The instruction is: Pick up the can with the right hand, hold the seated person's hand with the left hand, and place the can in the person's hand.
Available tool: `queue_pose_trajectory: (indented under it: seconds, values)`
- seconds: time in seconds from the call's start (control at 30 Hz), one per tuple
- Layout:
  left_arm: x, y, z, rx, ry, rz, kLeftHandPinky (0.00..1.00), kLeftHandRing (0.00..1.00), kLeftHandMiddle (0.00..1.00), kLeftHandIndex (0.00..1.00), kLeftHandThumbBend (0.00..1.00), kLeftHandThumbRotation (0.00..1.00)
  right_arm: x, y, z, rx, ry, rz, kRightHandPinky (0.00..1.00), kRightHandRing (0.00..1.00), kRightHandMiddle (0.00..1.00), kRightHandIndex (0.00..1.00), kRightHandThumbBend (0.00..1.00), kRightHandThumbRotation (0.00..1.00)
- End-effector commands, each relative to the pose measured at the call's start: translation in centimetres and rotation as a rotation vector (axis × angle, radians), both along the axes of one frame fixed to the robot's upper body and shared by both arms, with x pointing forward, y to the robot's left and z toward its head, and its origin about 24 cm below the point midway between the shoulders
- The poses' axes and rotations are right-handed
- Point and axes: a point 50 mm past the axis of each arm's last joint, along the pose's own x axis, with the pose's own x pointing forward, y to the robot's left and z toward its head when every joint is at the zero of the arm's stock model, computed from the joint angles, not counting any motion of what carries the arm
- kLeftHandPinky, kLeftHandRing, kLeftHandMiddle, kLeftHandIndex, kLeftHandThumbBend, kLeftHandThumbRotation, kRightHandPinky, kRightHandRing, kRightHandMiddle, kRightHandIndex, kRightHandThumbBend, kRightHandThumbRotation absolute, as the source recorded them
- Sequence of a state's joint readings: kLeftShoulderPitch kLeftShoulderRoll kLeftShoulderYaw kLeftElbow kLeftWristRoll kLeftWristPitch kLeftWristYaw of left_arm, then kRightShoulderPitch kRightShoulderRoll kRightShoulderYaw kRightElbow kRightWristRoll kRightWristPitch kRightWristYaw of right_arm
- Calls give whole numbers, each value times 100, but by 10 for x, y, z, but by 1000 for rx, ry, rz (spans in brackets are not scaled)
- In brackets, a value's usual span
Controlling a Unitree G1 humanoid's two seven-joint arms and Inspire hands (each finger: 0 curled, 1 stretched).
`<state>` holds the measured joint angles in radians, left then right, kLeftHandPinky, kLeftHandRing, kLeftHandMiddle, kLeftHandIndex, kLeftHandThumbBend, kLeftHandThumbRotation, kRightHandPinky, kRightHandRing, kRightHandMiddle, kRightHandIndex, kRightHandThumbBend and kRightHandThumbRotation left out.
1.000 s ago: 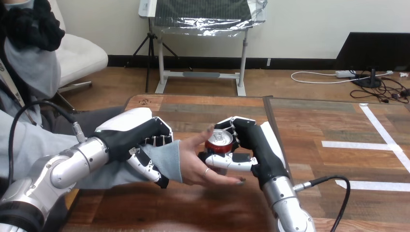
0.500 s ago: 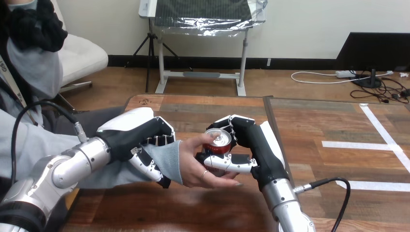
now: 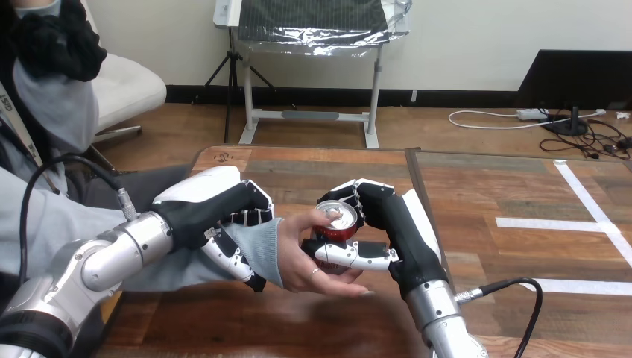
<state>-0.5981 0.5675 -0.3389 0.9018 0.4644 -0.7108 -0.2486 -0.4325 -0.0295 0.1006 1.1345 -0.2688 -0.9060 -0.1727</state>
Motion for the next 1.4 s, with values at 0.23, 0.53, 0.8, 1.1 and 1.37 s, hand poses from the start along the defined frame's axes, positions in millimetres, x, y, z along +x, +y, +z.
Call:
queue_pose_trajectory:
  seconds: [0.23, 0.53, 0.8, 1.1, 1.37]
  values:
    - [18, -26, 37, -106, -133, -63, 24, 29, 36, 38, 83, 0, 15, 19, 43, 89, -207, 58, 35, 39, 46, 50, 76, 0]
    - [18, -26, 36, -107, -131, -61, 24, 29, 36, 38, 83, 0, 17, 18, 44, 88, -203, 55, 35, 40, 46, 50, 77, 0]
    - [18, -25, 35, -106, -129, -58, 24, 29, 36, 38, 83, 0, 19, 16, 44, 68, -198, 42, 35, 39, 46, 50, 77, 0]
    - [17, -25, 35, -108, -137, -61, 24, 30, 37, 39, 83, 0, 21, 15, 43, 57, -175, 44, 35, 39, 46, 51, 78, 0]
    - [17, -24, 35, -112, -131, -57, 24, 29, 36, 39, 84, 0, 23, 14, 43, 37, -160, 50, 38, 44, 52, 56, 79, 0]
